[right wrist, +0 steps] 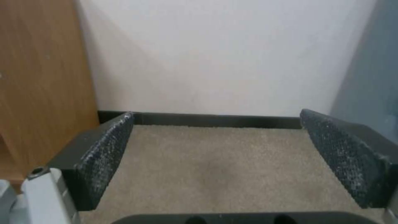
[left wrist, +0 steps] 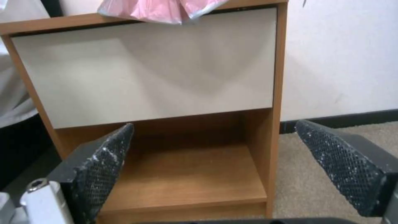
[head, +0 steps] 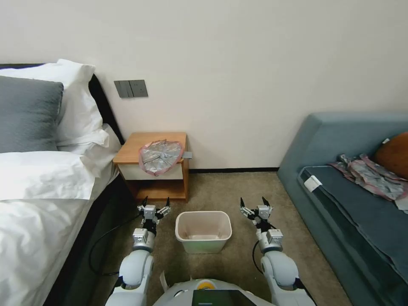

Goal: Pick up the garbage bag from the table and place it over the trash can.

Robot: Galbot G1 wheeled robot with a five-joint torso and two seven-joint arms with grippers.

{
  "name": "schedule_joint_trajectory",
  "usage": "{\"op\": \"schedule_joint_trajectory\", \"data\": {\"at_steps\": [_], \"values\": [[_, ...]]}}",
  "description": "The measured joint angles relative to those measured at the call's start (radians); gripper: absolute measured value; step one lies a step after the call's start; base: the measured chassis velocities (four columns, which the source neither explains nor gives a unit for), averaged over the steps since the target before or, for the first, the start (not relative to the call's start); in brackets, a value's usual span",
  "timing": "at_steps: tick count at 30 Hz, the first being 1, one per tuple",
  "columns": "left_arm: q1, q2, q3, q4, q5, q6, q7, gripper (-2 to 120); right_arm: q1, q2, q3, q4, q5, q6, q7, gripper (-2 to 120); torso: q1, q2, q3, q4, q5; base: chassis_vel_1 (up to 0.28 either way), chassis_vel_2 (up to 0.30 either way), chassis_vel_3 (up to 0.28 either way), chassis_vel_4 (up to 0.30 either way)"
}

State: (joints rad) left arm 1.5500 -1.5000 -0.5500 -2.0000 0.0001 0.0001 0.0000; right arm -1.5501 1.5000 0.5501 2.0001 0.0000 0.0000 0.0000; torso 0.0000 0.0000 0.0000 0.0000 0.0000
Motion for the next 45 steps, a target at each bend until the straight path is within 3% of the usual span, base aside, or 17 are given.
{"op": "schedule_joint_trajectory", "data": {"at_steps": [45], "values": [[0.0,0.0,0.0,0.0,0.0,0.0,0.0,100,0.0,0.0,0.0,0.0,0.0,0.0,0.0,100,0.0,0.0,0.0,0.0,0.0,0.0,0.0,0.0,0.0]]}}
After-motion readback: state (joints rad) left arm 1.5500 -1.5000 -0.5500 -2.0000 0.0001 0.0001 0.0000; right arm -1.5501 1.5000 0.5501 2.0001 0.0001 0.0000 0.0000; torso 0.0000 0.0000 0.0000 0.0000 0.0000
